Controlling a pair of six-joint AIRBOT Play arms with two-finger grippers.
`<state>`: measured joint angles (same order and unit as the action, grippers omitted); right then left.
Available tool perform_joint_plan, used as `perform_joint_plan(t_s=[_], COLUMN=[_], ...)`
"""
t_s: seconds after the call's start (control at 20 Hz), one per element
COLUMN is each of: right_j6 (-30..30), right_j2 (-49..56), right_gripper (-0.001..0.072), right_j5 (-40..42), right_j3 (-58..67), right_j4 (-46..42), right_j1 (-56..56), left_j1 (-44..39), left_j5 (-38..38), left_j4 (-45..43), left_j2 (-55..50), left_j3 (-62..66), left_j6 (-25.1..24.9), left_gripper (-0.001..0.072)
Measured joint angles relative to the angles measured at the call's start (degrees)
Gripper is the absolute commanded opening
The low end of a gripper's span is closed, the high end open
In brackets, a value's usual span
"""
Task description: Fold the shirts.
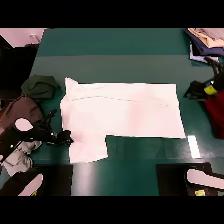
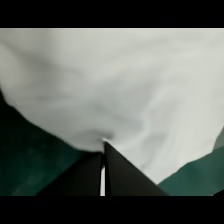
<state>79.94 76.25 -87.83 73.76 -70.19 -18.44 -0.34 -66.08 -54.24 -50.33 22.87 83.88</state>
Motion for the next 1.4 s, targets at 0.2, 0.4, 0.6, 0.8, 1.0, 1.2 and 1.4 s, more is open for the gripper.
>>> perform_joint_plan(t_s=[0.2,0.4,0.6,0.8,1.0,1.2,1.4], right_j6=[-2.9,-6.6,-9.3,-10.4,-11.0,-12.0,-11.4], right_j2=[-5.5,-8.0,-8.8,-8.4,-6.3,-8.0,-15.2], right_gripper=[0.037,0.0371,0.0368,0.0359,0.0017,0.0015,0.0015], right_j5=[0.2,3.0,6.9,8.4,9.1,9.1,5.3], right_j3=[-14.6,-27.7,-35.1,-37.5,-38.2,-38.4,-37.7], right_j4=[0.0,0.2,2.6,5.3,5.8,4.7,0.3], right_j1=[-8.4,-17.2,-21.2,-20.2,-17.0,-15.0,-14.6], left_j1=[0.0,0.0,0.0,0.0,0.0,0.0,0.0], left_j5=[-2.2,-2.8,-3.1,-3.4,-4.1,-6.7,-11.1], left_j4=[0.5,0.6,0.7,0.7,0.7,0.7,1.0], left_j2=[0.0,0.0,0.0,0.0,0.0,0.5,5.3], left_j3=[3.8,5.3,5.7,5.8,5.8,7.0,11.2], left_j6=[-2.4,-3.7,-4.2,-4.3,-4.4,-4.4,-2.6], left_gripper=[0.0028,0.0029,0.0029,0.0029,0.0028,0.0026,0.0027])
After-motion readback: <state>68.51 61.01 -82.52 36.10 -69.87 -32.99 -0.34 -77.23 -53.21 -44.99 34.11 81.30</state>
